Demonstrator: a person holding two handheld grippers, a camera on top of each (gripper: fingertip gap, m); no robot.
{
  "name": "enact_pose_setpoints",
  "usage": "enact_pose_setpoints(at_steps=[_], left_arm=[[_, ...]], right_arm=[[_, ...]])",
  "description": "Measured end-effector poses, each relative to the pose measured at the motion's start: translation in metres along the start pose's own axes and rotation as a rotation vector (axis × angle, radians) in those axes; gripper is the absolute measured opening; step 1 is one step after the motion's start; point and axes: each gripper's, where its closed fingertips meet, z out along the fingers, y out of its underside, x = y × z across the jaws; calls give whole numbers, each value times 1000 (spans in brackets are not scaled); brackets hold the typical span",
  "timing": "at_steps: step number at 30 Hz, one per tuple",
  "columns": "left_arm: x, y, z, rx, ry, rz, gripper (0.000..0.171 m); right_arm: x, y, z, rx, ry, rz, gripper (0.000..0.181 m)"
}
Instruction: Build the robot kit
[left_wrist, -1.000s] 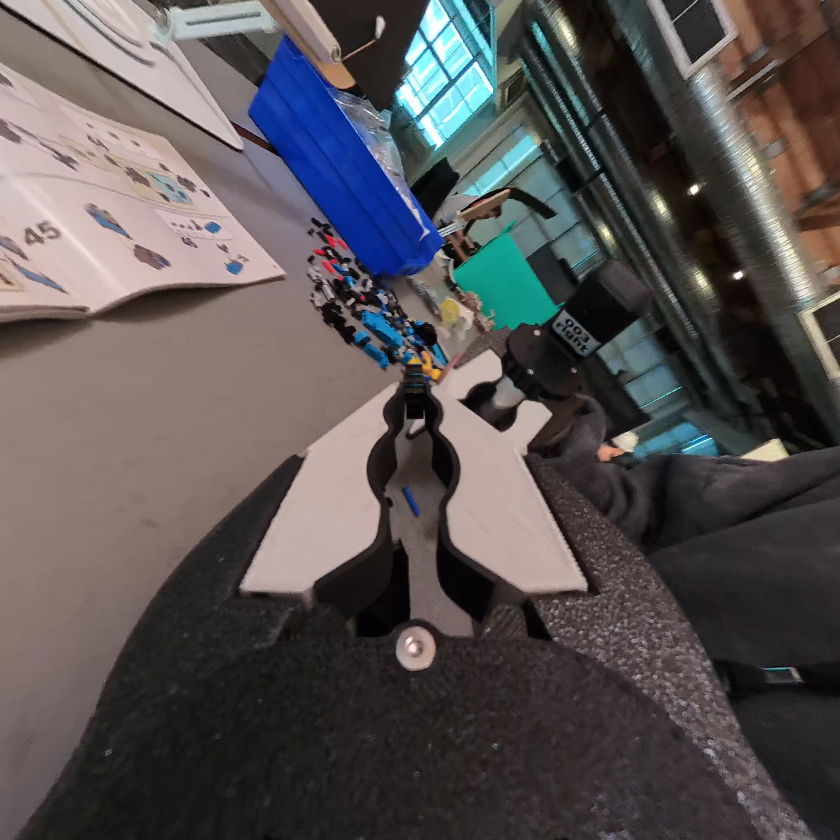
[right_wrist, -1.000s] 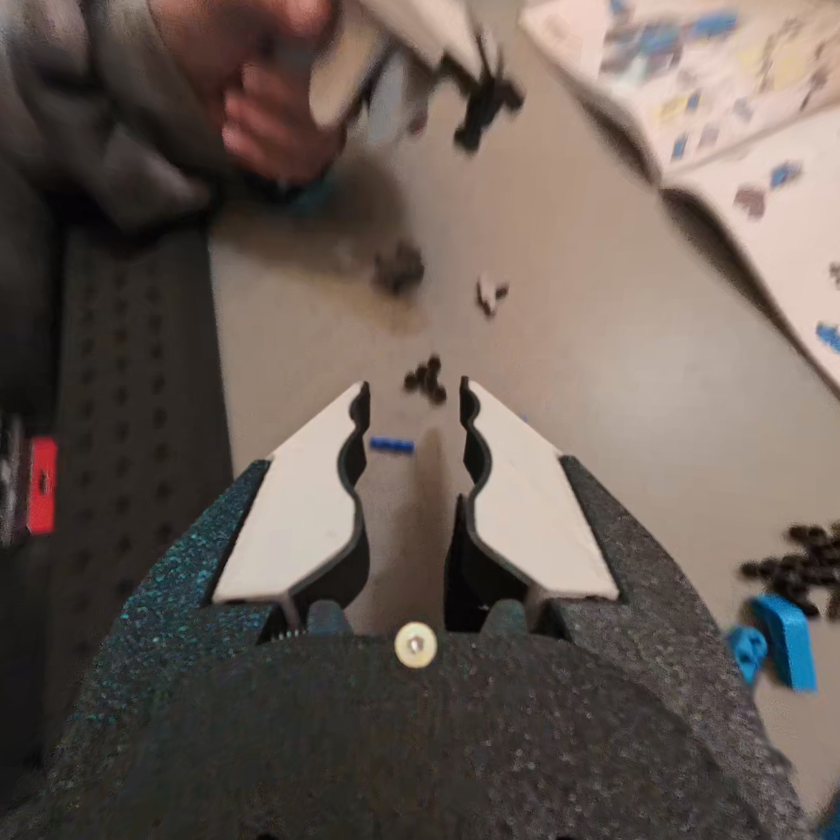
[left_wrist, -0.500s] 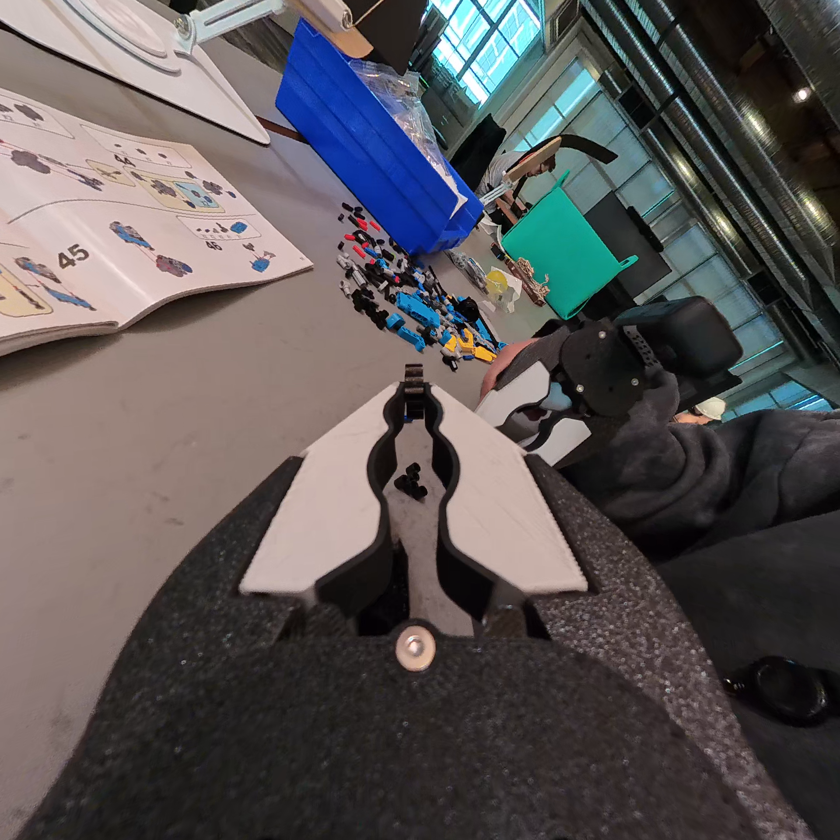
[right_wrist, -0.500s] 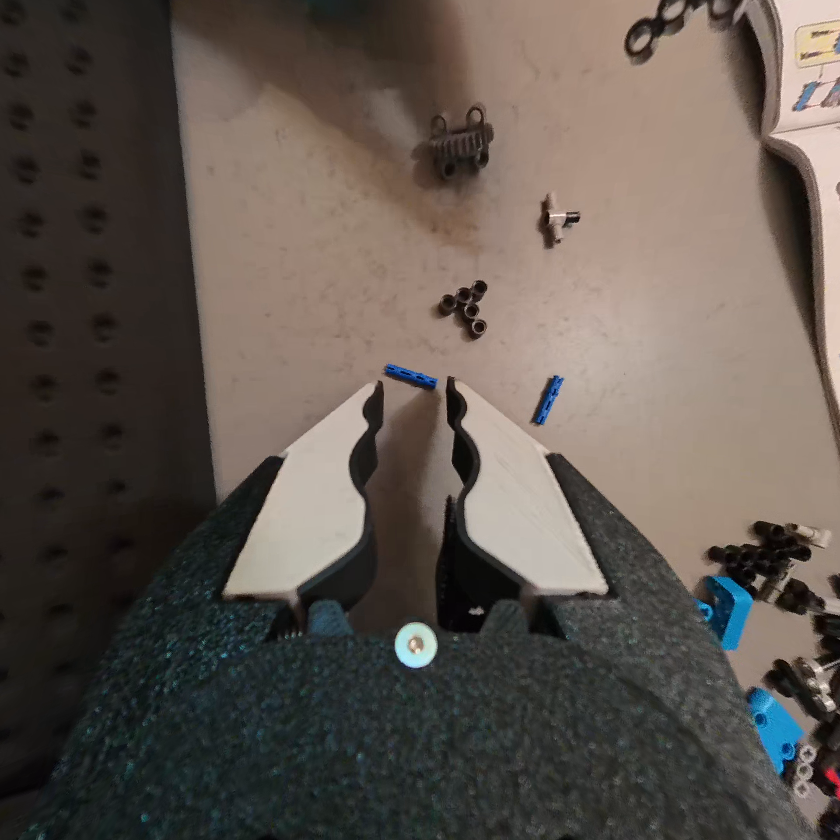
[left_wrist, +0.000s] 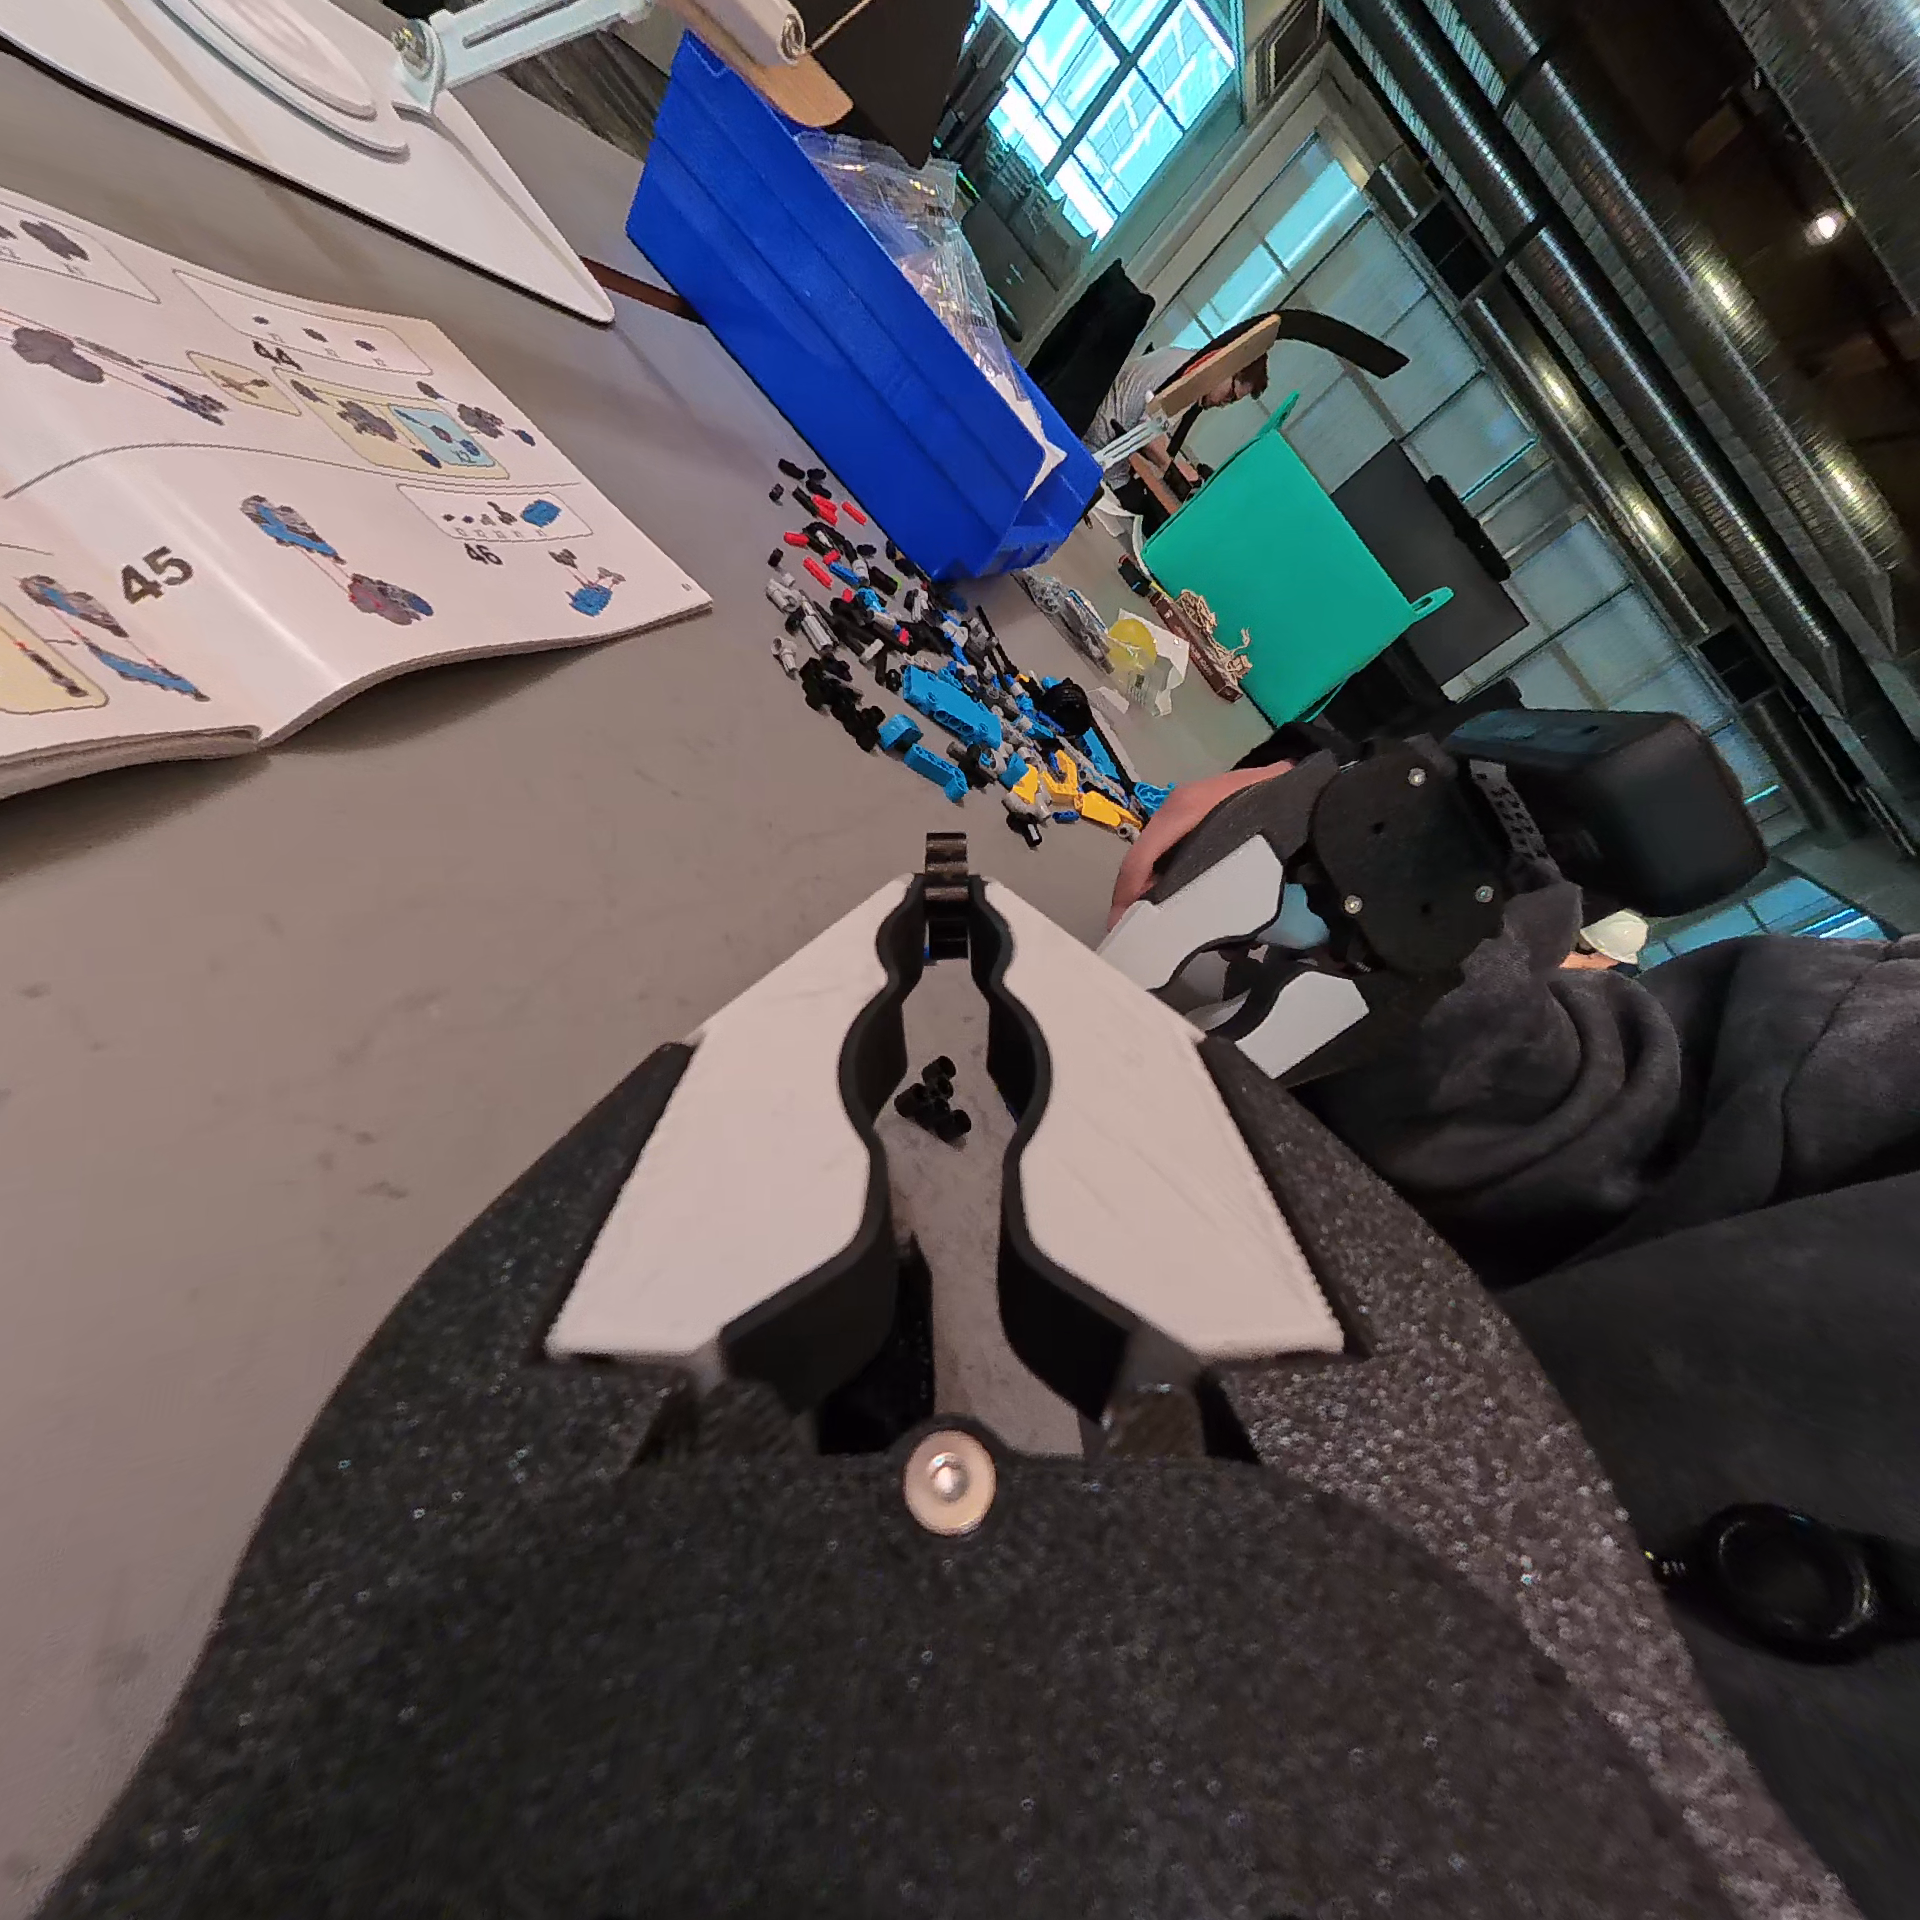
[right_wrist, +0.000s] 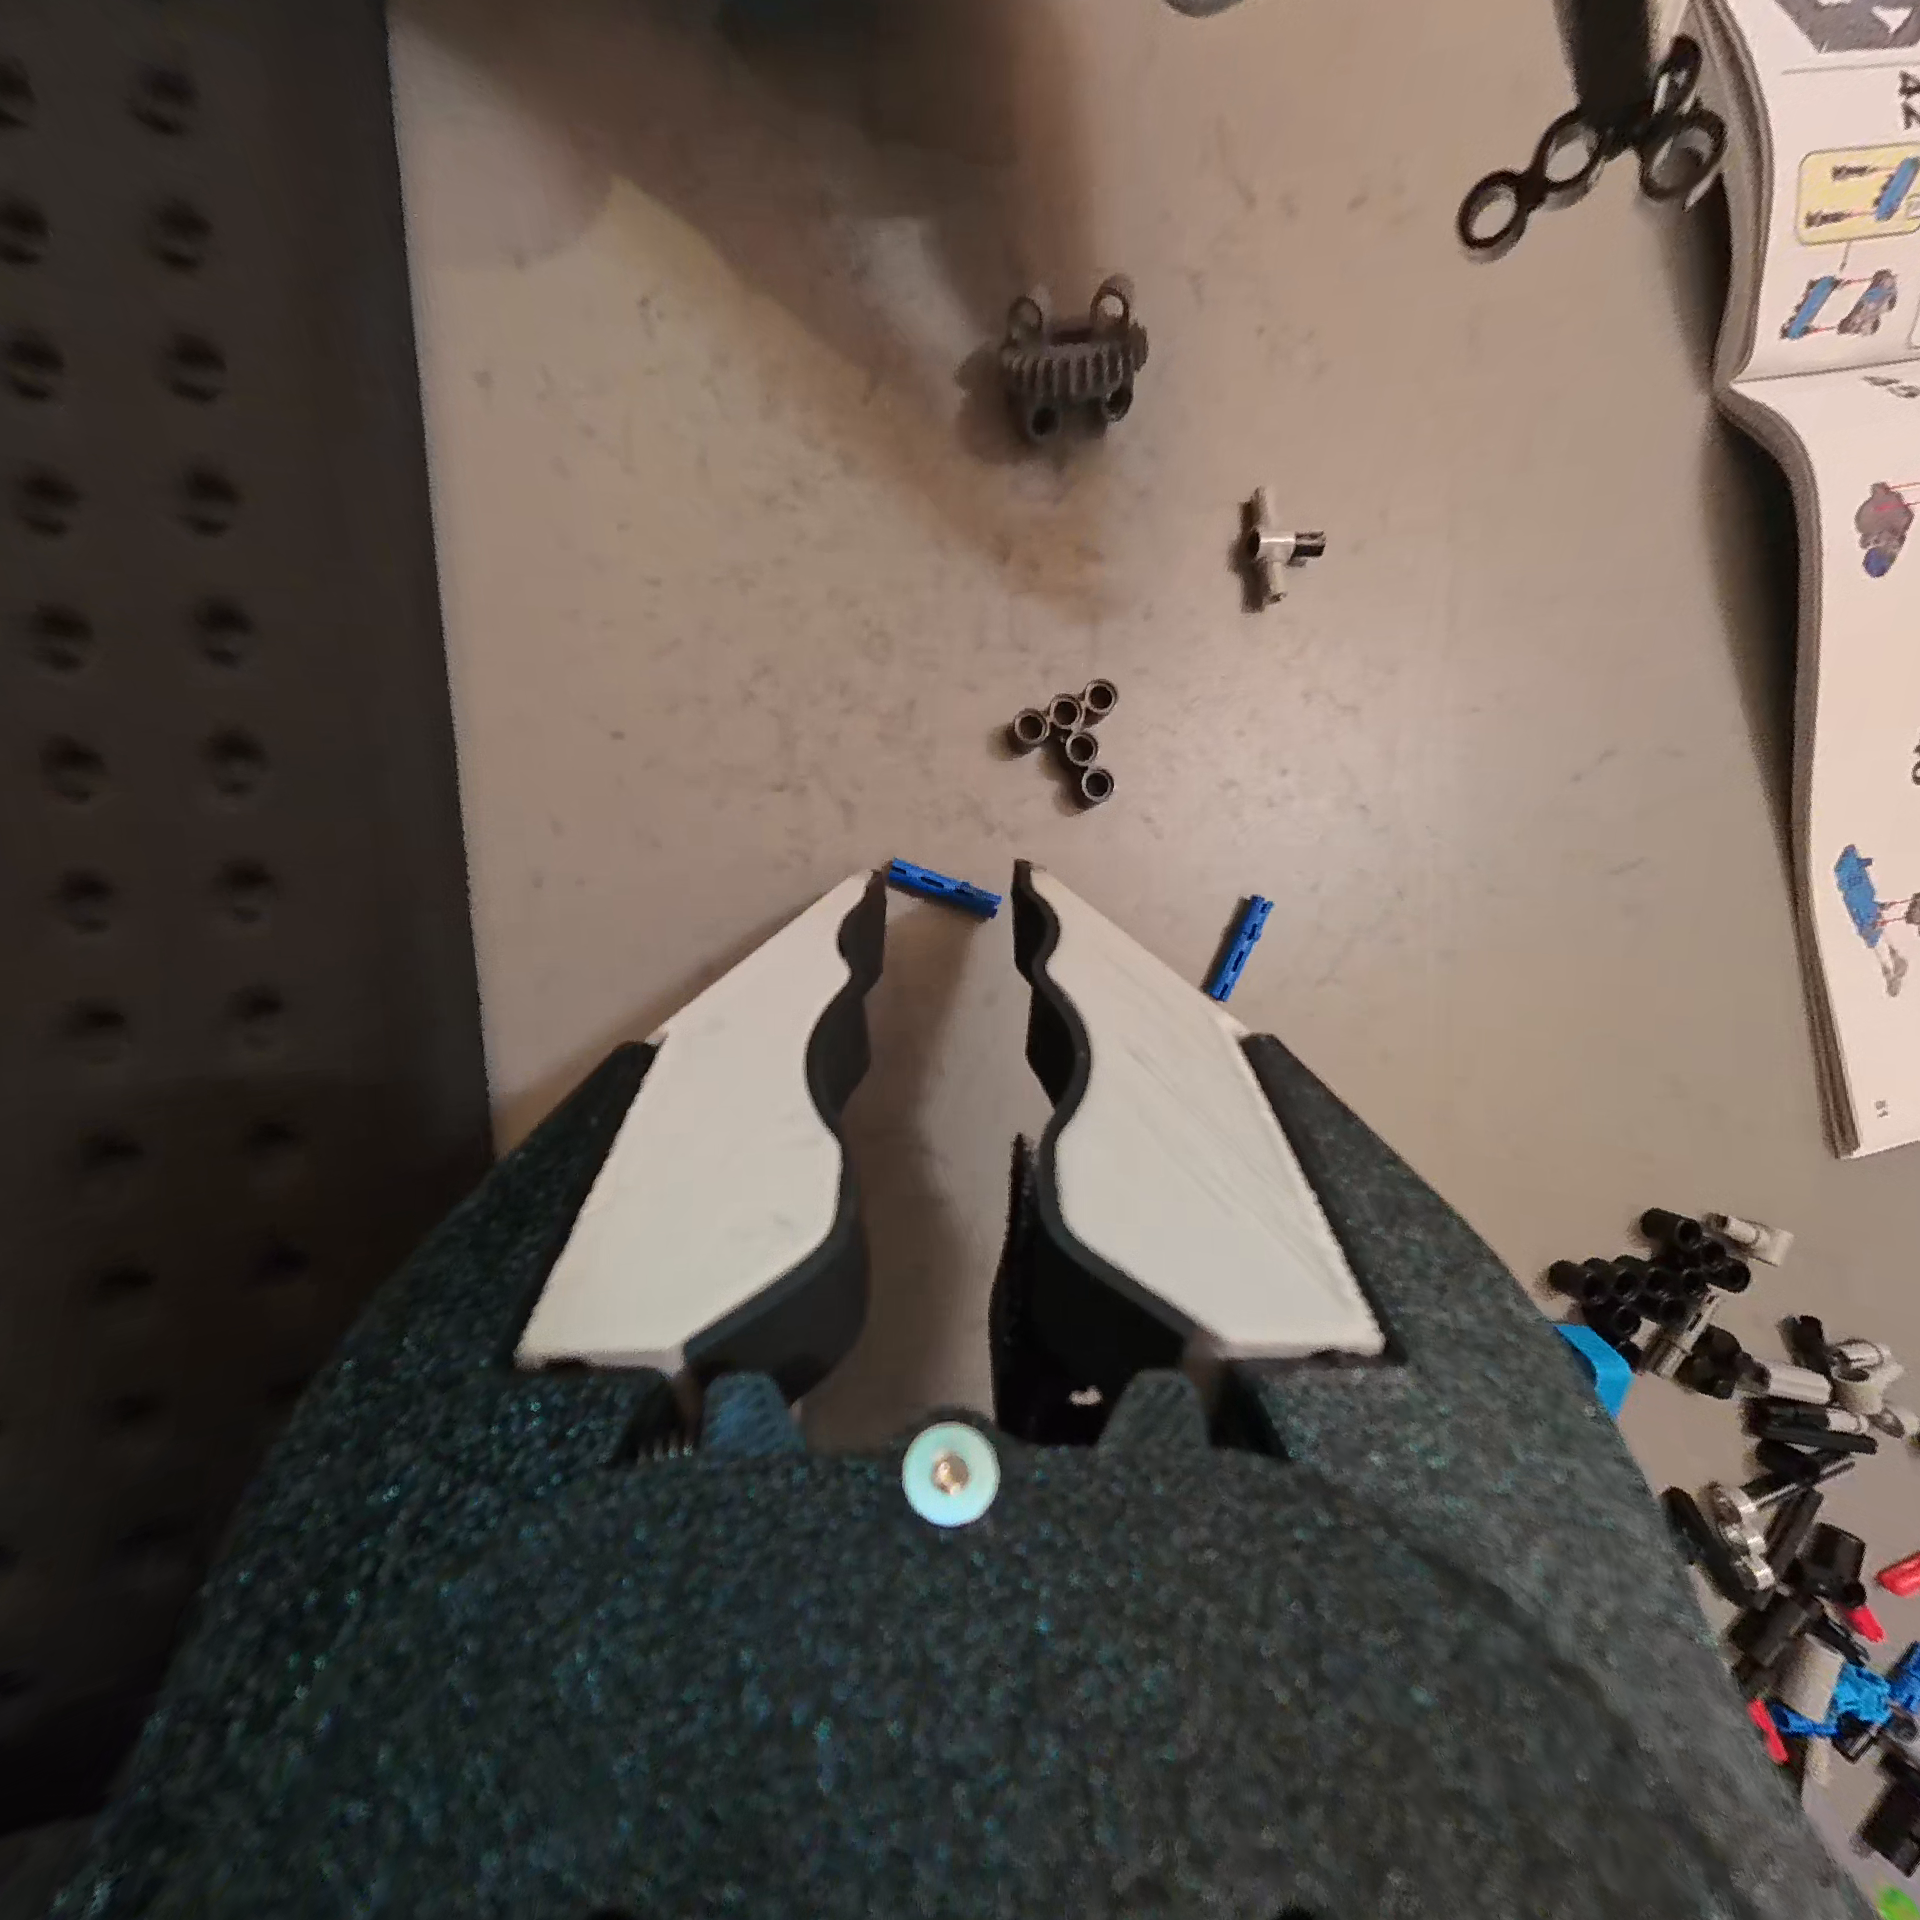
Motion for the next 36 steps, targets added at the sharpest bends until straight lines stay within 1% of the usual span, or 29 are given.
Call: enact_pose_setpoints(at_steps=[6, 13, 19, 22, 24, 27, 31, 34, 36], left_arm=[[0, 0, 0, 1, 0, -1, 7], [0, 0, 0, 3, 0, -6, 7], [-1, 0, 0, 1, -3, -5, 7], [-1, 1, 1, -1, -3, -6, 7], [0, 1, 1, -4, -3, -4, 7], [-1, 1, 1, -7, -10, 1, 7], [-4, 0, 0, -1, -20, -1, 7], [-4, 0, 0, -1, -22, 0, 7], [-4, 1, 0, -6, -23, 5, 7]], right_arm=[[-1, -3, -2, 27, 26, 40, 25], [0, 2, 0, 14, 55, 68, 25], [2, 4, -3, 32, 46, 71, 25], [4, 8, -5, 33, 5, 60, 26], [6, 11, -4, 4, -20, 17, 26], [8, 8, -2, -66, -29, -99, 26], [1, 6, 5, -169, -98, -239, 25], [-3, 8, 10, -255, -144, -334, 23], [-8, 7, 12, -295, -186, -387, 16]])
